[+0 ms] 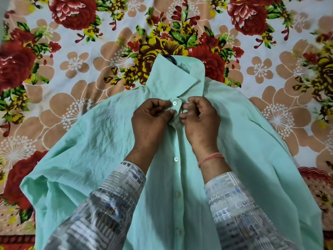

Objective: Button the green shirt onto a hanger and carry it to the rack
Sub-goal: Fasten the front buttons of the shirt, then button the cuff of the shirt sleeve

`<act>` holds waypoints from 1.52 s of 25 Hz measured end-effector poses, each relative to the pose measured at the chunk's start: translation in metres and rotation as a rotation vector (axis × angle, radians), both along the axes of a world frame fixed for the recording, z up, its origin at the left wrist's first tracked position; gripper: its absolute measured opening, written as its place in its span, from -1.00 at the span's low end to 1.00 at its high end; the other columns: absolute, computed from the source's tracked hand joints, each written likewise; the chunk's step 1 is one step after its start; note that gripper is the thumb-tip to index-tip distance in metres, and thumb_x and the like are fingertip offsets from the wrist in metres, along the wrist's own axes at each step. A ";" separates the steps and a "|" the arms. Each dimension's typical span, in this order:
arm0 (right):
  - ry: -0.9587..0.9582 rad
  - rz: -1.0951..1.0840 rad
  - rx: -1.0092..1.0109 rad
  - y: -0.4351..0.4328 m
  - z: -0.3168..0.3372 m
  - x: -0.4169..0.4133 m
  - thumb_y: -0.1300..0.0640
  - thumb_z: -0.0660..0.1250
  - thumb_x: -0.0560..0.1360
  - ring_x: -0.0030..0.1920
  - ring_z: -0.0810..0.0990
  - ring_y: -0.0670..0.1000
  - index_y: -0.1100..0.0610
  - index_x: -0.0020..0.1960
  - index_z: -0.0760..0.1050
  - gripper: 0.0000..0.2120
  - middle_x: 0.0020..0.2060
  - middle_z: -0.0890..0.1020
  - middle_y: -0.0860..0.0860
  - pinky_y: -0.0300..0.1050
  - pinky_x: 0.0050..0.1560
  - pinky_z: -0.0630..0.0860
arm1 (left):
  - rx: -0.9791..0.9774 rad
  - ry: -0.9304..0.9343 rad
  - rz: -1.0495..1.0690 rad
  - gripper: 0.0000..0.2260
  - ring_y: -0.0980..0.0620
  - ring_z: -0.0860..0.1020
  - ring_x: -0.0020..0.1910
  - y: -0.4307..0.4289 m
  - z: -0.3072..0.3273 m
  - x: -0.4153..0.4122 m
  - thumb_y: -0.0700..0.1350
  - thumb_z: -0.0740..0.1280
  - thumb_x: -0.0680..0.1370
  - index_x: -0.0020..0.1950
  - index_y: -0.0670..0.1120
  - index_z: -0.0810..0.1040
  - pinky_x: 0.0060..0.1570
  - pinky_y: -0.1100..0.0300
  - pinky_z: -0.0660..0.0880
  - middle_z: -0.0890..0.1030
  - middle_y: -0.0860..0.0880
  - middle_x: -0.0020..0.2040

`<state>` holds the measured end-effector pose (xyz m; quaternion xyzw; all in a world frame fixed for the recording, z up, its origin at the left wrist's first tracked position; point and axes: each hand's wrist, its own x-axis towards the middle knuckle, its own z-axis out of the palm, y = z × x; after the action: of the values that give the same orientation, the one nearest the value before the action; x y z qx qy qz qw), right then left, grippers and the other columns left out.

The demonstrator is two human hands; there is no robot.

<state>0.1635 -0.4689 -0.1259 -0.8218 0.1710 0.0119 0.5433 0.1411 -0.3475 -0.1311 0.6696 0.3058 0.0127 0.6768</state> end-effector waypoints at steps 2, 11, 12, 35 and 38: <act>-0.035 -0.008 -0.060 -0.001 0.005 -0.010 0.07 0.32 0.63 -0.08 0.76 -0.04 -0.02 0.12 0.63 -0.87 -0.09 0.76 -0.09 0.15 0.08 0.69 | -0.024 0.000 0.012 -0.78 -0.09 0.78 0.05 0.002 0.002 -0.003 -0.35 0.60 0.44 0.00 -0.13 0.72 0.20 -0.13 0.70 0.81 -0.06 0.02; -0.271 0.018 -0.324 -0.033 0.026 -0.070 0.18 0.36 0.62 0.23 0.66 0.11 0.15 0.30 0.63 -0.73 0.19 0.72 0.06 0.06 0.28 0.59 | 0.030 -0.112 -0.175 -0.85 0.03 0.71 -0.09 -0.019 0.041 -0.051 -0.40 0.53 0.50 0.00 -0.19 0.70 0.05 0.14 0.67 0.77 -0.17 0.01; -0.284 -0.006 -0.359 -0.040 0.029 -0.081 0.18 0.36 0.62 0.24 0.66 0.13 0.17 0.30 0.63 -0.73 0.19 0.72 0.07 0.01 0.30 0.56 | 0.025 -0.117 -0.219 -0.86 0.04 0.70 -0.10 -0.033 0.044 -0.059 -0.39 0.52 0.51 0.01 -0.21 0.71 0.05 0.14 0.66 0.77 -0.19 0.01; 0.308 -0.184 -0.473 -0.401 0.070 -0.402 0.11 0.45 0.50 -0.12 0.65 0.23 0.14 -0.09 0.61 -0.91 -0.19 0.68 0.12 0.04 -0.12 0.58 | -0.021 0.081 -0.777 -0.94 -0.04 0.72 -0.23 -0.369 0.069 -0.313 -0.24 0.52 0.57 -0.06 -0.09 0.74 -0.18 0.03 0.65 0.75 -0.04 -0.23; 0.071 -0.454 -0.356 -0.420 0.086 -0.392 0.06 0.40 0.58 -0.10 0.64 0.07 0.12 0.06 0.62 -0.86 -0.10 0.70 0.04 -0.09 -0.07 0.53 | -0.001 0.118 -0.859 -0.78 -0.11 0.75 -0.06 -0.386 0.071 -0.331 0.10 0.51 0.56 -0.06 -0.05 0.73 0.10 -0.18 0.70 0.77 -0.08 -0.12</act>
<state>-0.2281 -0.8888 -0.0400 -0.8442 0.3688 -0.1113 0.3728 -0.1902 -0.7332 -0.0606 0.7352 0.0375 -0.3085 0.6024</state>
